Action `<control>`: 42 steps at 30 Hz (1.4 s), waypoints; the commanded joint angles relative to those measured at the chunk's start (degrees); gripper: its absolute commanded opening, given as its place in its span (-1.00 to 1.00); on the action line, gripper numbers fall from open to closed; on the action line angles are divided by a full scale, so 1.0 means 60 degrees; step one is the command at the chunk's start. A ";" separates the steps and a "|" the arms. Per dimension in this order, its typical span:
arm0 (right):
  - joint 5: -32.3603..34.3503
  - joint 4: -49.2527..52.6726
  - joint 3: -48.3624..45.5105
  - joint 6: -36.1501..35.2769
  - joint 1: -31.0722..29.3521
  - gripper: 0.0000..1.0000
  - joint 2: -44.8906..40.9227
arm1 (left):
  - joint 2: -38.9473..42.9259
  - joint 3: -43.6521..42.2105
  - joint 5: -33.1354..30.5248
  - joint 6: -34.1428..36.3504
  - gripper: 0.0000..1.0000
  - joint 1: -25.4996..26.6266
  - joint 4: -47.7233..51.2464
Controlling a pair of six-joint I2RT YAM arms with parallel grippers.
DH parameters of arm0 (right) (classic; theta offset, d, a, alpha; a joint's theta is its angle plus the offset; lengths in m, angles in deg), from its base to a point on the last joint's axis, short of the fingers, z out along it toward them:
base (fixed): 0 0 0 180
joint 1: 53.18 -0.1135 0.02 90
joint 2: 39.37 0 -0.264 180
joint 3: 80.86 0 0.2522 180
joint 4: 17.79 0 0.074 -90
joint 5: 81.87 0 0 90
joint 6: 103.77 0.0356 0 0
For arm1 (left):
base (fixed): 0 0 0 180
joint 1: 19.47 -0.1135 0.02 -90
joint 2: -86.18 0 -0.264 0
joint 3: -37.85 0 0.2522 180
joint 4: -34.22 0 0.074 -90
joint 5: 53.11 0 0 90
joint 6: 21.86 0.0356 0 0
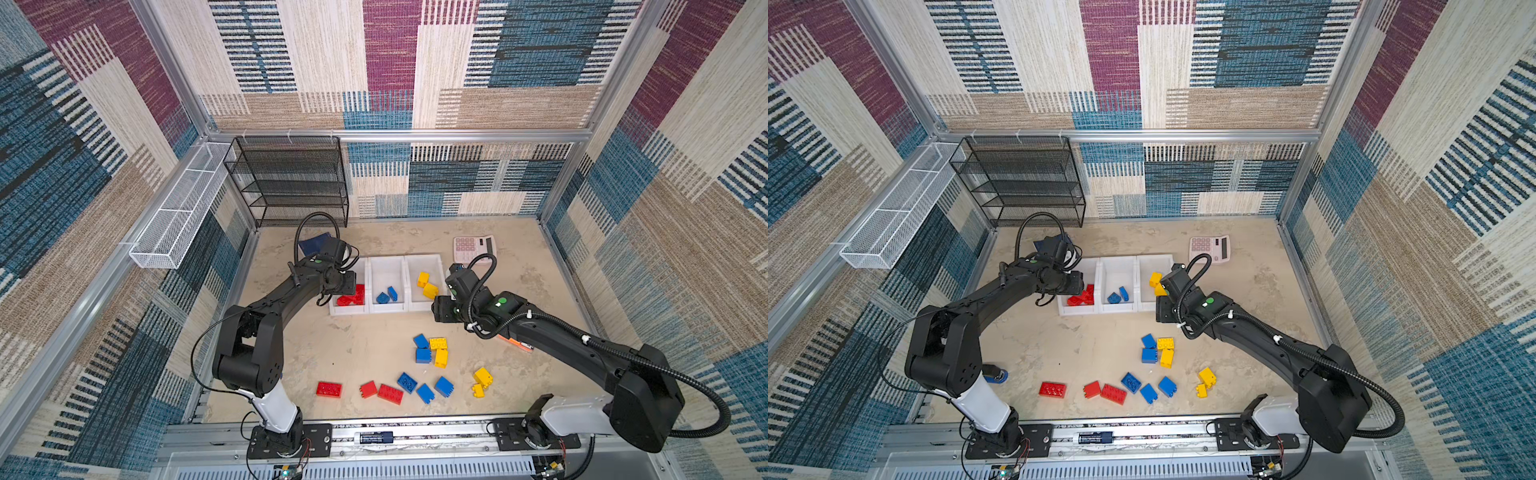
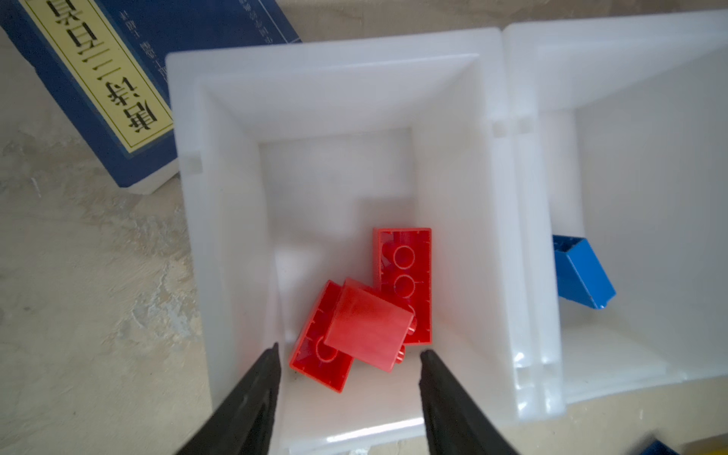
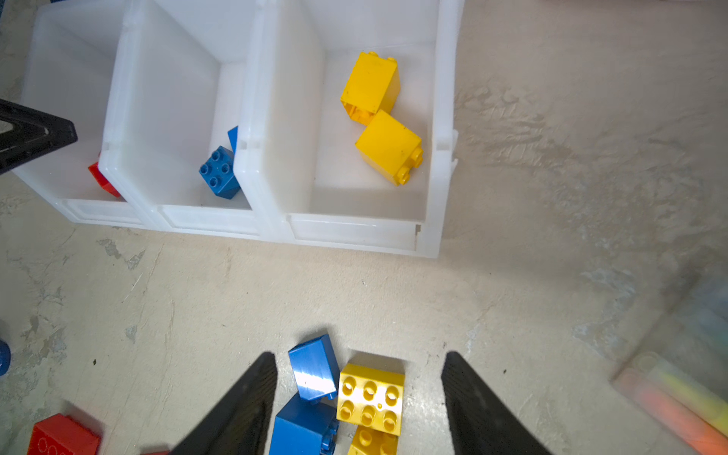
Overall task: Sort the legos into containers by color
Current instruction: 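Release the red brick into the compartment nearest the left arm, then lower the right gripper onto a blue brick and grasp it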
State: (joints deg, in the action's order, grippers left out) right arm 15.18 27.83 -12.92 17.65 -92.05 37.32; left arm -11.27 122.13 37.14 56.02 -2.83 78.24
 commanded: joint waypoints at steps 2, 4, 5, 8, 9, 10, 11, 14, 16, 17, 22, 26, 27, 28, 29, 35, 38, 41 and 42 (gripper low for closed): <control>-0.0217 0.0062 -0.0255 0.0296 0.0004 0.36 -0.0133 | 0.0213 -0.0012 -0.0004 -0.0396 0.21 -0.0020 -0.0064; -0.0470 -0.0005 -0.0463 0.0401 -0.0024 0.33 -0.0154 | 0.0446 -0.0172 0.0113 -0.0509 0.20 -0.0020 -0.0141; -0.0554 -0.0019 -0.0533 0.0451 -0.0047 0.31 -0.0147 | 0.0581 -0.0273 0.0177 -0.0587 0.21 -0.0020 -0.0197; -0.0633 0.0111 -0.0597 0.0581 -0.0357 0.26 0.0018 | 0.1113 -0.0738 0.0320 -0.0835 0.21 -0.0020 -0.0410; -0.0615 0.0228 -0.0556 0.0654 -0.0549 0.26 0.0117 | 0.1317 -0.0905 0.0339 -0.0912 0.21 -0.0020 -0.0435; -0.0604 0.0328 -0.0525 0.0731 -0.0742 0.25 0.0218 | 0.1492 -0.1062 0.0339 -0.0959 0.20 -0.0021 -0.0439; -0.0575 0.0433 -0.0490 0.0828 -0.0982 0.25 0.0349 | 0.1718 -0.1264 0.0304 -0.0993 0.21 -0.0022 -0.0442; -0.0498 0.0664 -0.0442 0.1175 -0.1571 0.25 0.0691 | 0.2379 -0.1920 0.0019 -0.1038 0.21 -0.0027 -0.0393; -0.0484 0.0674 -0.0459 0.1403 -0.1829 0.24 0.0841 | 0.2854 -0.2388 -0.0098 -0.1071 0.21 -0.0020 -0.0391; -0.0515 0.0665 -0.0467 0.1461 -0.1924 0.24 0.0907 | 0.3090 -0.2648 -0.0116 -0.1103 0.21 -0.0020 -0.0412; -0.0580 0.0653 -0.0171 0.1575 -0.2305 0.20 0.1383 | 0.3883 -0.3533 -0.0159 -0.1354 0.21 -0.0015 -0.0476; -0.0610 0.0790 0.0095 0.1625 -0.2608 0.19 0.1895 | 0.4038 -0.3703 -0.0059 -0.1437 0.21 -0.0020 -0.0439; -0.0578 0.0880 0.0099 0.1676 -0.2651 0.18 0.1984 | 0.4031 -0.3699 -0.0044 -0.1452 0.21 -0.0018 -0.0410; -0.0555 0.0953 0.0096 0.1737 -0.2671 0.17 0.2034 | 0.4037 -0.3717 -0.0031 -0.1465 0.21 -0.0020 -0.0403; -0.0496 0.1055 0.0090 0.1814 -0.2700 0.16 0.2085 | 0.4039 -0.3713 0.0000 -0.1481 0.22 -0.0020 -0.0414; -0.0409 0.1054 -0.0085 0.2044 -0.2763 0.11 0.2156 | 0.4023 -0.3901 0.0118 -0.1591 0.22 -0.0020 -0.0527; -0.0514 0.0780 -0.0024 0.2046 -0.2807 0.05 0.2379 | 0.4001 -0.3980 0.0149 -0.1642 0.22 -0.0020 -0.0533; -0.0538 0.0643 0.0095 0.1975 -0.2823 -0.03 0.2608 | 0.4076 -0.4038 0.0149 -0.1671 0.22 -0.0020 -0.0517; -0.0551 0.0618 0.0131 0.1943 -0.2819 -0.07 0.2665 | 0.4122 -0.4069 0.0149 -0.1671 0.22 -0.0021 -0.0524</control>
State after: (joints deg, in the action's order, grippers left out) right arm 11.77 30.93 -12.38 29.45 -108.99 52.29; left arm 12.88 98.05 37.36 47.08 -2.85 75.62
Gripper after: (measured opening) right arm 0.477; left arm 0.610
